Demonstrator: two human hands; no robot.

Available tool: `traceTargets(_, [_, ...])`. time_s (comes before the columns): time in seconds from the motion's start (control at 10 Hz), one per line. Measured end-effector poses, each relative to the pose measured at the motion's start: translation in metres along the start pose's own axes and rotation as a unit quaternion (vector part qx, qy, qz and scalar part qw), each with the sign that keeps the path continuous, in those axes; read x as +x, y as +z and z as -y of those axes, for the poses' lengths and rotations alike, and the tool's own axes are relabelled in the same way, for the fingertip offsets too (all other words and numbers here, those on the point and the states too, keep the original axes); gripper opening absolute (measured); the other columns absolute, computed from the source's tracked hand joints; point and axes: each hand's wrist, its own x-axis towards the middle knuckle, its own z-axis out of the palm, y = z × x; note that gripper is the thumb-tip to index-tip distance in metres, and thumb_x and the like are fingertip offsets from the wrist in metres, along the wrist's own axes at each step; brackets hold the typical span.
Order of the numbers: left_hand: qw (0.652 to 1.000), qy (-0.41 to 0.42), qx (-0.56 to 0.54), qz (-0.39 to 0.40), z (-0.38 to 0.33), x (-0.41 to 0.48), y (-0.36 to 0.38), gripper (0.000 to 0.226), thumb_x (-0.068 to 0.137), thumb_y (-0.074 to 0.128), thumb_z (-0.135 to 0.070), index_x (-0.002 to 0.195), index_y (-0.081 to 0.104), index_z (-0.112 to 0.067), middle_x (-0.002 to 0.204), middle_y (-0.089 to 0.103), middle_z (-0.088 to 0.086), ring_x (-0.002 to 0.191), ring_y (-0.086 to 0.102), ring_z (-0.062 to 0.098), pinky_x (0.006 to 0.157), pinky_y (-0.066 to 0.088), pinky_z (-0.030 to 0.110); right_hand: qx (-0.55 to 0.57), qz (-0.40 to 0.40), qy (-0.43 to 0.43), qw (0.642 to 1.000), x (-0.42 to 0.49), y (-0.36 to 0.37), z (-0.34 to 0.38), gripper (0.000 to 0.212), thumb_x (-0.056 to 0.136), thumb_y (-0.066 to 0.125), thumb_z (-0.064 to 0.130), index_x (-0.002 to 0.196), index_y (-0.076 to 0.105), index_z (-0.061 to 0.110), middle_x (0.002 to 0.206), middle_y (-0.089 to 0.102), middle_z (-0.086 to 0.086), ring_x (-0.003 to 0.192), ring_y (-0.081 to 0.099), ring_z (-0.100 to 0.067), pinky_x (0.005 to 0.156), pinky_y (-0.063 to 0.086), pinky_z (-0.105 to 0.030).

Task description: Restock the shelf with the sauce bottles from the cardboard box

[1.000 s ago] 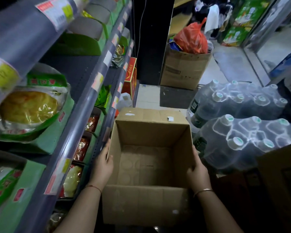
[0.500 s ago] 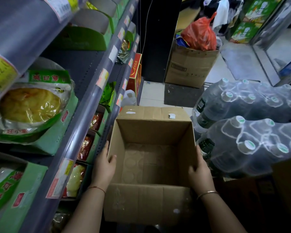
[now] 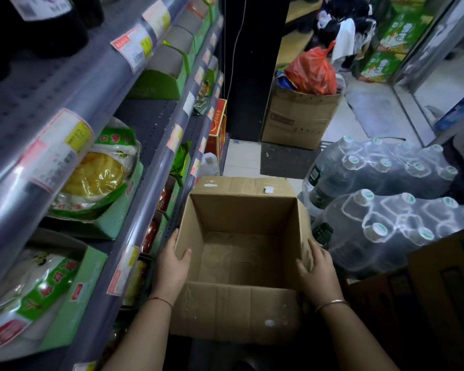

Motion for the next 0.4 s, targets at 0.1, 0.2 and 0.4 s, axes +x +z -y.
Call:
traceTargets(0.1, [0.999, 0.025, 0.024, -0.002, -0.006, -0.01, -0.005, 0.062, 0.091, 0.058, -0.017, 0.147, 0.029, -0.023, 0.152, 0.034, 0.008, 0.141, 0.031, 0.028, 0.112, 0.033, 0.048, -0.014, 0.004, -0.009, 1.0, -0.013, -0.007, 0.006, 0.066, 0.088, 0.06, 0.019, 0.146, 0.029, 0.02, 0.15, 0.03, -0.014, 0.133, 0.038, -0.033, 0.11, 0.035, -0.048])
traceTargets(0.2, [0.998, 0.041, 0.047, 0.002, -0.012, -0.026, -0.01, 0.06, 0.092, 0.057, -0.018, 0.146, 0.032, -0.019, 0.15, 0.037, 0.009, 0.139, 0.034, 0.028, 0.112, 0.034, 0.043, -0.031, 0.012, -0.01, 0.999, -0.031, -0.012, 0.009, 0.064, 0.089, 0.058, 0.02, 0.146, 0.029, 0.019, 0.15, 0.031, -0.014, 0.133, 0.039, -0.032, 0.111, 0.034, -0.044])
traceTargets(0.4, [0.993, 0.076, 0.087, 0.02, -0.019, -0.061, -0.017, 0.056, 0.093, 0.056, -0.02, 0.144, 0.035, -0.018, 0.149, 0.039, 0.008, 0.137, 0.038, 0.027, 0.108, 0.037, 0.039, -0.037, 0.013, -0.033, 0.999, -0.074, -0.012, 0.011, 0.06, 0.09, 0.056, 0.018, 0.145, 0.031, 0.017, 0.147, 0.035, -0.014, 0.131, 0.041, -0.029, 0.109, 0.036, -0.039])
